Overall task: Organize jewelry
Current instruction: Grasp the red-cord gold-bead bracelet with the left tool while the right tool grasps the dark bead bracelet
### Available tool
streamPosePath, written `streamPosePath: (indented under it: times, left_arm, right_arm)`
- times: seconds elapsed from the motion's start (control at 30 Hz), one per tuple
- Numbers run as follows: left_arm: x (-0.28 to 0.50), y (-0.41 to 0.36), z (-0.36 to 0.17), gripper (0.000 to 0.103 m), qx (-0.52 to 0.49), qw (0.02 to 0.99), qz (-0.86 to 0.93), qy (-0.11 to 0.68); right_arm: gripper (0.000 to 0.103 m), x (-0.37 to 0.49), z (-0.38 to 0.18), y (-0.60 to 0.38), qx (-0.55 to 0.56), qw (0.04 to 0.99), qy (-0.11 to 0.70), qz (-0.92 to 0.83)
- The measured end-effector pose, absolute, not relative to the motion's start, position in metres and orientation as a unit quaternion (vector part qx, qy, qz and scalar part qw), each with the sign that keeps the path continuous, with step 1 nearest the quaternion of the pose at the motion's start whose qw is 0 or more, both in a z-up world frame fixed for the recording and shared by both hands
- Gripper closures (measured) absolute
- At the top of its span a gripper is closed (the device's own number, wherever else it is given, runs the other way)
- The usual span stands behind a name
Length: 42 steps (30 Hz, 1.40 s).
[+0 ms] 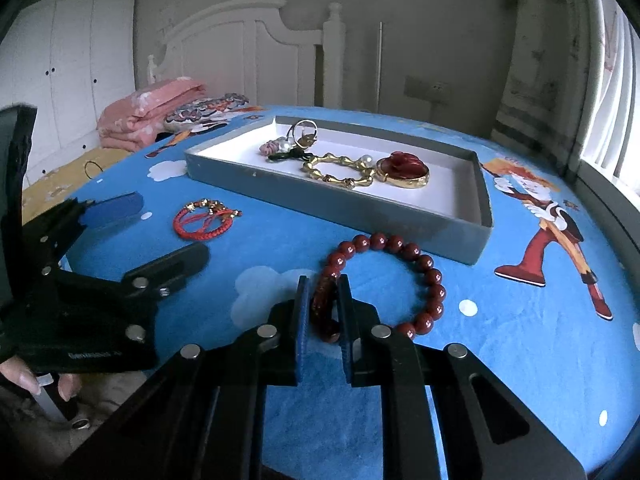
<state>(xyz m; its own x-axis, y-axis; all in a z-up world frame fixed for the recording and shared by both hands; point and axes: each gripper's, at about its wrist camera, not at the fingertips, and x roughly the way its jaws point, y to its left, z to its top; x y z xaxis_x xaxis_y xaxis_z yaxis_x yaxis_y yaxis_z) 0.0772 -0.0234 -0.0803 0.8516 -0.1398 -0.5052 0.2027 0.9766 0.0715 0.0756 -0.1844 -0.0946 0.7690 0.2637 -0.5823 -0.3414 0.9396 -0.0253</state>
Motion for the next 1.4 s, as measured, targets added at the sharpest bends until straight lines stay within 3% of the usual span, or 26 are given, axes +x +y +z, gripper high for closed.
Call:
streamPosePath:
  times: [0.23,0.43,0.57,0.63,0.67,0.7,0.8,0.93,1.0,1.1,1.4]
  left_arm:
    - [0.099,-0.037,-0.077,0.018,0.056,0.953,-0.097,0.282]
    - [0.100,-0.037,-0.080,0.019,0.068,0.951,-0.085,0.289]
    - [0.105,-0.029,-0.084,0.041,0.063,0.947,-0.088,0.303]
    - [0.106,-0.028,-0.083,0.064,0.070,0.947,-0.093,0.300]
    - [0.106,-0.028,-0.083,0.084,0.077,0.947,-0.090,0.299]
    - [0.107,-0.027,-0.083,0.086,0.084,0.946,-0.091,0.300]
    - [0.105,-0.010,-0.081,0.086,0.068,0.941,-0.111,0.312]
    - [0.101,0.015,-0.081,0.078,0.060,0.940,-0.099,0.321]
    - [0.102,0.029,-0.081,0.058,0.051,0.942,-0.072,0.322]
    - [0.103,0.043,-0.080,0.045,0.008,0.942,-0.070,0.329]
    - [0.117,0.021,-0.074,0.044,0.023,0.945,-0.070,0.319]
  right_arm:
    - [0.088,0.076,-0.095,-0.184,-0.062,0.938,0.299,0.161]
    - [0.088,0.076,-0.094,-0.185,-0.061,0.938,0.299,0.162]
    - [0.088,0.076,-0.094,-0.185,-0.058,0.939,0.297,0.162]
    - [0.088,0.076,-0.094,-0.185,-0.058,0.939,0.297,0.163]
    - [0.088,0.076,-0.094,-0.185,-0.058,0.939,0.297,0.163]
    - [0.088,0.076,-0.094,-0.185,-0.057,0.939,0.297,0.163]
    - [0.088,0.075,-0.093,-0.186,-0.056,0.939,0.297,0.164]
    - [0.088,0.075,-0.093,-0.185,-0.053,0.940,0.296,0.163]
    - [0.088,0.075,-0.093,-0.185,-0.051,0.940,0.296,0.162]
    - [0.088,0.075,-0.094,-0.184,-0.053,0.940,0.296,0.161]
    - [0.088,0.076,-0.094,-0.184,-0.053,0.940,0.296,0.161]
